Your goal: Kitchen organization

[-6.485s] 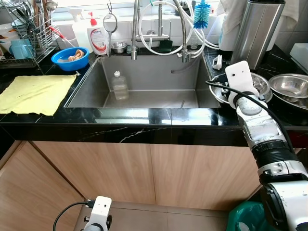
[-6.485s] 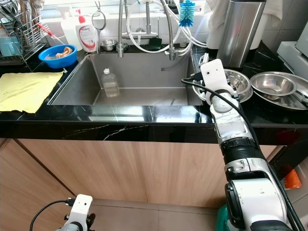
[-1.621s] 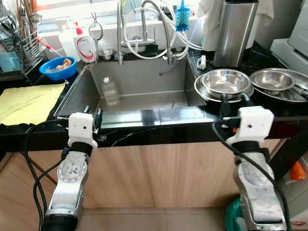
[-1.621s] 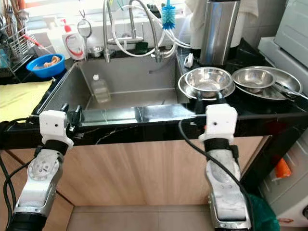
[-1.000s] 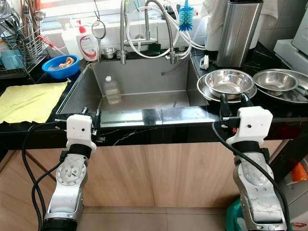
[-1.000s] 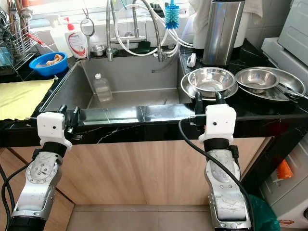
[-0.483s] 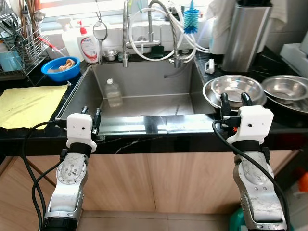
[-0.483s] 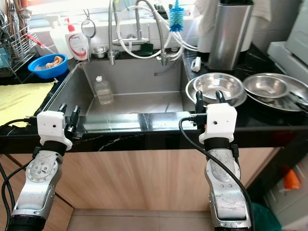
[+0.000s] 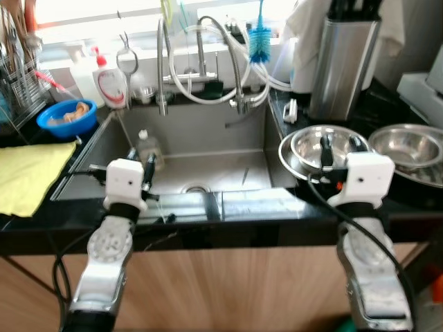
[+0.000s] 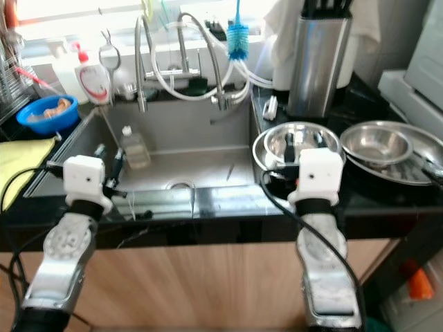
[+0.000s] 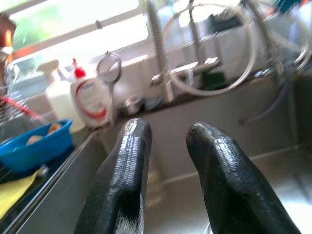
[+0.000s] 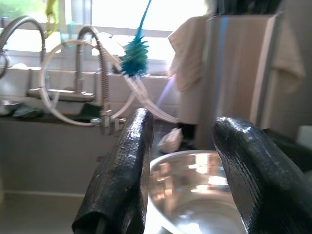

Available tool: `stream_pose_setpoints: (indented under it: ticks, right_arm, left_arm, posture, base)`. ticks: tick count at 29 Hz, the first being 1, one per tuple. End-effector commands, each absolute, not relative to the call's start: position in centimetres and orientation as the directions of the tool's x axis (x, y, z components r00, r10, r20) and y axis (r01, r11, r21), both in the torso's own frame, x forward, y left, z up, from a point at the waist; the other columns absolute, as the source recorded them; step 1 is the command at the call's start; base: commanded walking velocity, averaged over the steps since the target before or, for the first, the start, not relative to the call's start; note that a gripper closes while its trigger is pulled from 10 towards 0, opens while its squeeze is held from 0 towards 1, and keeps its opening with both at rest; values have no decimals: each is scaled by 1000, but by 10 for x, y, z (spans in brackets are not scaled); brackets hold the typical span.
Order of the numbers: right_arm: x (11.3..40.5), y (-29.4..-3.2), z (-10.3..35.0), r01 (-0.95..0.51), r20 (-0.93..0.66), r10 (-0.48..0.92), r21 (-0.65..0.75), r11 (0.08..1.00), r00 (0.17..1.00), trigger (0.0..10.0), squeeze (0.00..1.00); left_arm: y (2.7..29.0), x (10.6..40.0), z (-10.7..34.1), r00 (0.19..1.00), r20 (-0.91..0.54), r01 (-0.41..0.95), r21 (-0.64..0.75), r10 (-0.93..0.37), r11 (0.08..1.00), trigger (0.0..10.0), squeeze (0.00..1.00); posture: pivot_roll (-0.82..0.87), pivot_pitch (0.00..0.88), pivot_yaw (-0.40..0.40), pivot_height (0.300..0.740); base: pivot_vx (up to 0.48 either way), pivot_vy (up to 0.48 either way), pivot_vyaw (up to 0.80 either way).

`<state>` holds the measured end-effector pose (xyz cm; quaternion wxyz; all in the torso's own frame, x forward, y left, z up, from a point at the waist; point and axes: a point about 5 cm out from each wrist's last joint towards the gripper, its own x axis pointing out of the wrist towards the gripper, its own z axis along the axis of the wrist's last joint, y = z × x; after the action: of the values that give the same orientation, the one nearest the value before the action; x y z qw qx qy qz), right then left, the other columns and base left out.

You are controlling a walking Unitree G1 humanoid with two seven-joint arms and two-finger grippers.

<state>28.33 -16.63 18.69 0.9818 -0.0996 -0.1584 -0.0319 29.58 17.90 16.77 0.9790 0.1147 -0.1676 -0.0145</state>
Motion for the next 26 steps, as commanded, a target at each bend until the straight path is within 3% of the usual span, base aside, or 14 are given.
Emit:
stream_pose_setpoints:
  ticks: [1,9,11,14,16,17,18,26]
  right_arm:
    - [282,-164,187,80,317,-18,-183,980,948,10000,0]
    - [286,-179,188,134,293,-85,-152,979,952,10000,0]
    - [286,-184,189,148,294,-98,-154,977,951,10000,1000]
    - [285,-190,191,173,292,-124,-149,974,949,10000,1000]
    - [288,-204,186,277,231,-221,-250,928,948,10000,1000]
    - [289,-208,183,298,204,-251,-252,921,946,10000,863]
    - [289,-216,179,335,162,-304,-223,915,939,10000,0]
    - [291,-230,172,385,62,-380,-104,917,923,10000,0]
  left_arm:
    - [182,296,167,946,318,-19,233,-58,972,10000,0]
    - [183,295,166,947,316,-20,241,-59,970,10000,0]
    - [183,294,167,946,319,-22,244,-59,970,10000,0]
    - [183,294,166,947,315,-18,242,-61,970,10000,0]
    - [183,294,164,949,309,-16,238,-60,971,10000,0]
    - [182,294,163,950,306,-13,242,-64,970,10000,0]
    - [180,294,163,950,302,-1,253,-78,967,10000,0]
    - [180,291,161,952,294,10,262,-89,965,10000,0]
  posture:
    - [-151,0,95,740]
    - [-155,0,93,740]
    - [-155,0,92,740]
    - [-154,0,92,740]
    - [-156,0,90,740]
    - [-156,0,90,740]
    - [-152,0,93,740]
    - [-144,0,94,740]
  base:
    - [0,0,0]
    - [0,0,0]
    - [0,0,0]
    - [0,0,0]
    - [0,0,0]
    - [0,0,0]
    - [0,0,0]
    - [0,0,0]
